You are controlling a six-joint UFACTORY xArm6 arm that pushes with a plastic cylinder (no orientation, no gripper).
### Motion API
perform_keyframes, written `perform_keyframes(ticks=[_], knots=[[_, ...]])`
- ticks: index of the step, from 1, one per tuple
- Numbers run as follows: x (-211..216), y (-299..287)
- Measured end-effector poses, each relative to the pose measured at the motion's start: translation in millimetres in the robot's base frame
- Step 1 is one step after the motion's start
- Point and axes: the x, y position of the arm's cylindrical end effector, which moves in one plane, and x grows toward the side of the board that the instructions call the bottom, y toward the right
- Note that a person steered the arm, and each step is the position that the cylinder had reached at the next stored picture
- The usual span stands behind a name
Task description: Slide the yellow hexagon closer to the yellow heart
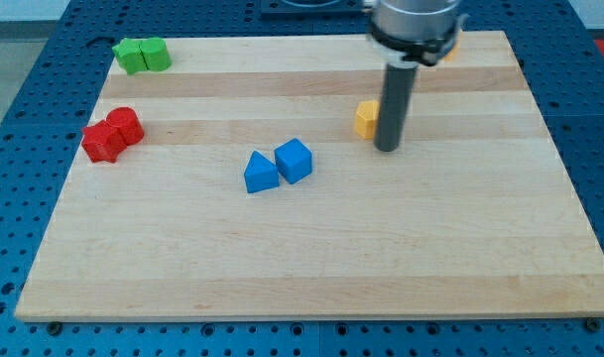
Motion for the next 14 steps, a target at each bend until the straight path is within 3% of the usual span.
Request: perform_keyframes(ticks=[3,6,8,11,12,14], knots=[[-10.4,-24.2],[-93.7,0.3],[-76.5,-12.7],[-43.2,16.5],[-45.3,42.6],[-101.5,47.3]])
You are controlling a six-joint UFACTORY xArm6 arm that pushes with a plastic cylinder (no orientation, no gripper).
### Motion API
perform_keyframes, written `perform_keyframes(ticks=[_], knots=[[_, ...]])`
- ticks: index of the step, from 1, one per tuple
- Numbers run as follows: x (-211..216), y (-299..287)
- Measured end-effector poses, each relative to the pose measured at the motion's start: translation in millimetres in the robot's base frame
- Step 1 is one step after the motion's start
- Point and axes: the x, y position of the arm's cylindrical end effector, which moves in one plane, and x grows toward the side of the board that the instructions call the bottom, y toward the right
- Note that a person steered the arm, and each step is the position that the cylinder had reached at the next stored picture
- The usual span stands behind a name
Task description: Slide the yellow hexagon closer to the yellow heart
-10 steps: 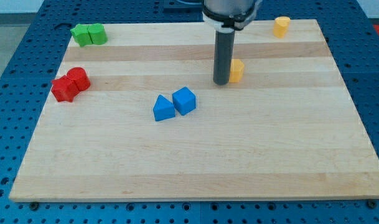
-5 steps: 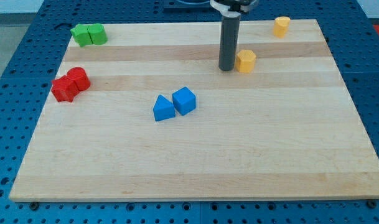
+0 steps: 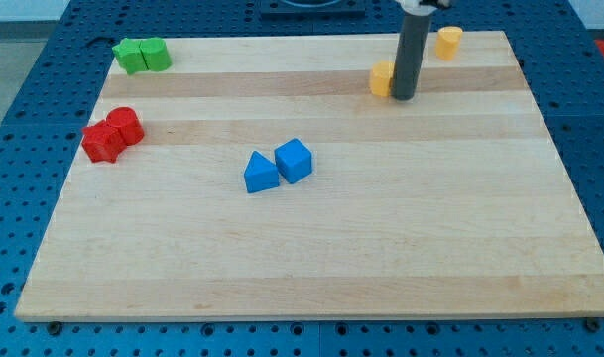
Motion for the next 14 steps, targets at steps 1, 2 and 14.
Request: perform_keyframes(ticks=[1,2,14], knots=[[-27.9,0.0],[-27.2,0.0],[-74.8,17.1]])
